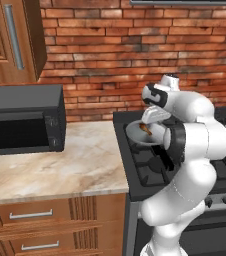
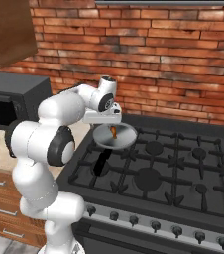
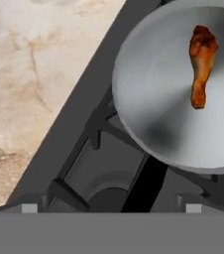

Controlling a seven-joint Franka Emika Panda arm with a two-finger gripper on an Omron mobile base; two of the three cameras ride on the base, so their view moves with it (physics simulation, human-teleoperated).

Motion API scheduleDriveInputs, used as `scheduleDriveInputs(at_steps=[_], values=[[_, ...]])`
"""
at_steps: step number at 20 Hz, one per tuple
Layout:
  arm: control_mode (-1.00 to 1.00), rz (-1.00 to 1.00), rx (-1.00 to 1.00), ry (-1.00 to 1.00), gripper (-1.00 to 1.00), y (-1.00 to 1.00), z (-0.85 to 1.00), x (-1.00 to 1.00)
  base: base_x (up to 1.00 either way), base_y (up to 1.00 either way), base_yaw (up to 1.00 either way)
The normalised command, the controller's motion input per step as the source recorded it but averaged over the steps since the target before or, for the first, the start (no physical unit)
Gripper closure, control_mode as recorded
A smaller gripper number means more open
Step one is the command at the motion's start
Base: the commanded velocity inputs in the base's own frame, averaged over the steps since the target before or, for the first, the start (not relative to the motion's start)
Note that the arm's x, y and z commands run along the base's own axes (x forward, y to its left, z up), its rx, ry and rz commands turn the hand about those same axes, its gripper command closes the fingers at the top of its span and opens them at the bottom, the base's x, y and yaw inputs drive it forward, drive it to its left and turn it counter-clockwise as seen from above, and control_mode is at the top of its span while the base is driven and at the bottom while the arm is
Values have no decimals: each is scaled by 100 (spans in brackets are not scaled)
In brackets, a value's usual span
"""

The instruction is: Take the chicken drumsticks from the pan and place one on each plate on the dining counter.

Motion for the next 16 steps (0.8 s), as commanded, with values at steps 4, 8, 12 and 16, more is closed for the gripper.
scheduleDriveInputs(at_steps=[4, 8, 12, 16], values=[[-100, -10, 0, 0, -100, -26, -43, 5, 0, 0, 0], [-100, -11, 0, -4, -100, -5, -53, 11, 0, 0, 0], [-100, -15, -1, -4, -100, 0, -44, 28, 0, 0, 0], [-100, -12, 0, -4, -100, 0, -18, 38, 0, 0, 0]])
